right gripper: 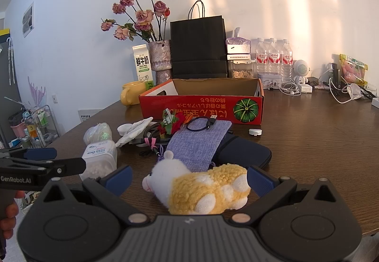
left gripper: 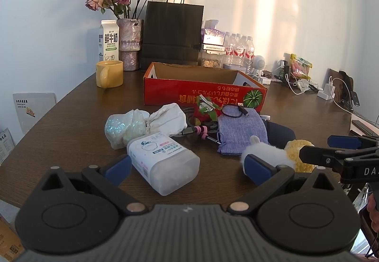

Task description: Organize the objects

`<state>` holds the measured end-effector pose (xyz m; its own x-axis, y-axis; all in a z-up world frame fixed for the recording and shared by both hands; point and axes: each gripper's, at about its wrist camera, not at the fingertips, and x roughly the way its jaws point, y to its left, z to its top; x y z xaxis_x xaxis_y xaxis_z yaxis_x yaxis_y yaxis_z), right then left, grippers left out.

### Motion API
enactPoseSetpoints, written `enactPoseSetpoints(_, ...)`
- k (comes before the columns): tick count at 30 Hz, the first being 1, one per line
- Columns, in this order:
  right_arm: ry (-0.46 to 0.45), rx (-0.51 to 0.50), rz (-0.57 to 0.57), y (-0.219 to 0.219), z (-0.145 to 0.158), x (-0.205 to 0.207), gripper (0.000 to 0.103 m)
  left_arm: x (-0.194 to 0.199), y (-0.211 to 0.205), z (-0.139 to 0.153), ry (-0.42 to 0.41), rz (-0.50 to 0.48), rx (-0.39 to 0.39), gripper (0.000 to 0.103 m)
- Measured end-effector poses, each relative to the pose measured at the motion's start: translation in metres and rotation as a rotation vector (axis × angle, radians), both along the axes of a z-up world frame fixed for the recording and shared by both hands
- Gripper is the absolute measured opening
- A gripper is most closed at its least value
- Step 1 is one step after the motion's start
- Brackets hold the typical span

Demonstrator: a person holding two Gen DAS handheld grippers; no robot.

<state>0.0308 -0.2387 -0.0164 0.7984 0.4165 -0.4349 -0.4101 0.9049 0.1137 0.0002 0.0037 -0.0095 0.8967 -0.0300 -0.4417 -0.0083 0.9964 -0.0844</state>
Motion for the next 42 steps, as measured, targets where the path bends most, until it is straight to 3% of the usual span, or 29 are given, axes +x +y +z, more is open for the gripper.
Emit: enactPoseSetpoints(42,0.002,-0.002,-0.002,-0.0003,-0.0007,-0.0002,0.103,-0.0019,-0.0002,-0.0028,0.006,0.002,-0.004,0.103)
